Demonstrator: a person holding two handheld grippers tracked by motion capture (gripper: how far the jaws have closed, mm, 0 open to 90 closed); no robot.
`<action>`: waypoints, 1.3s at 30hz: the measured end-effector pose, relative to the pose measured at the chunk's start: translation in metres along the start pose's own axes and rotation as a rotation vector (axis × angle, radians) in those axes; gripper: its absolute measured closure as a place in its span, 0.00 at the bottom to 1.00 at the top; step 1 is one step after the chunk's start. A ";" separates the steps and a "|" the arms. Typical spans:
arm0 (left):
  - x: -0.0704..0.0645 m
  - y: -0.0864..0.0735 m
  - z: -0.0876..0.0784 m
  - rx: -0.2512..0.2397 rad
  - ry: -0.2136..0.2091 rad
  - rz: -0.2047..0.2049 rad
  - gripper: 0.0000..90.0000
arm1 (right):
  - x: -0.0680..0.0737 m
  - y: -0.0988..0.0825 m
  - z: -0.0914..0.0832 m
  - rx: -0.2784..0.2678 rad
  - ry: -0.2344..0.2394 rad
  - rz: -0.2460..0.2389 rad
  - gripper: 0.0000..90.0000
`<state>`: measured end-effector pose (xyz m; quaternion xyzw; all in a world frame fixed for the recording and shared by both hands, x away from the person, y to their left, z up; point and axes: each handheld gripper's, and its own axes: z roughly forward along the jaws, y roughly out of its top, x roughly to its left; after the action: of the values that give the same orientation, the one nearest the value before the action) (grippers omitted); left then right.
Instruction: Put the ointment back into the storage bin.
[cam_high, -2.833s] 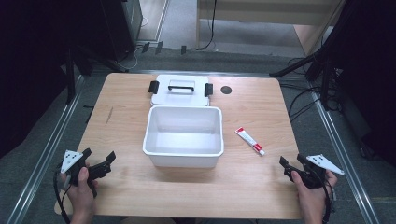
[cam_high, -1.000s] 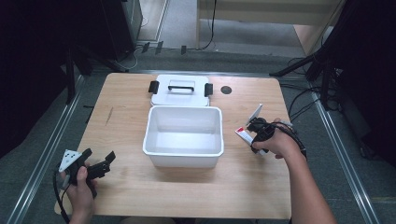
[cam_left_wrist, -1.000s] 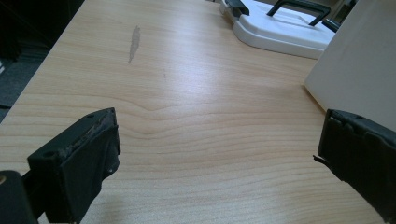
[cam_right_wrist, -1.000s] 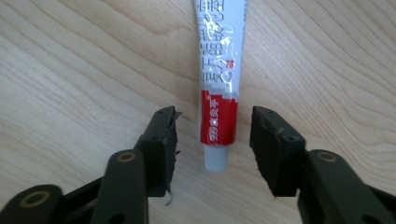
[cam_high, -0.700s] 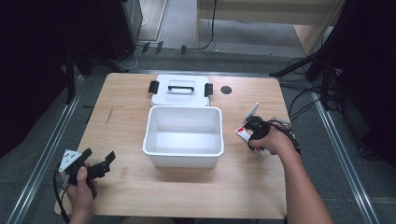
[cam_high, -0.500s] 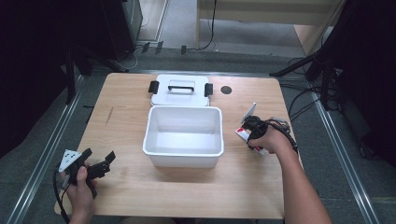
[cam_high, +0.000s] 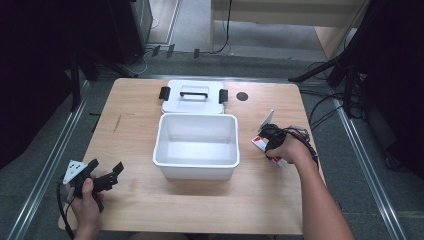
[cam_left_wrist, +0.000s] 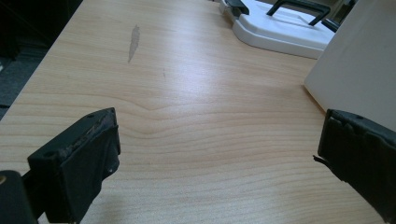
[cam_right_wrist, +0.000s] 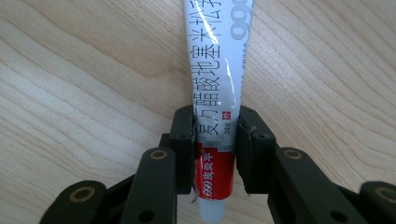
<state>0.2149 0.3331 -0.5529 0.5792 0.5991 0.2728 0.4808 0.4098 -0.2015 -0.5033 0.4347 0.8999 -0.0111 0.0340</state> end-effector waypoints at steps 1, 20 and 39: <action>0.000 0.000 0.000 0.000 0.000 0.000 0.00 | 0.000 0.000 0.000 -0.002 0.003 0.004 0.79; 0.000 0.000 0.000 -0.001 -0.003 0.001 0.00 | -0.003 -0.003 -0.044 -0.082 0.055 0.011 0.80; 0.000 0.000 0.001 0.000 -0.004 0.001 0.00 | 0.012 0.018 -0.122 -0.164 0.071 -0.048 0.80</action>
<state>0.2154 0.3328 -0.5529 0.5802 0.5979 0.2719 0.4815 0.4099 -0.1745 -0.3820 0.4089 0.9085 0.0772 0.0374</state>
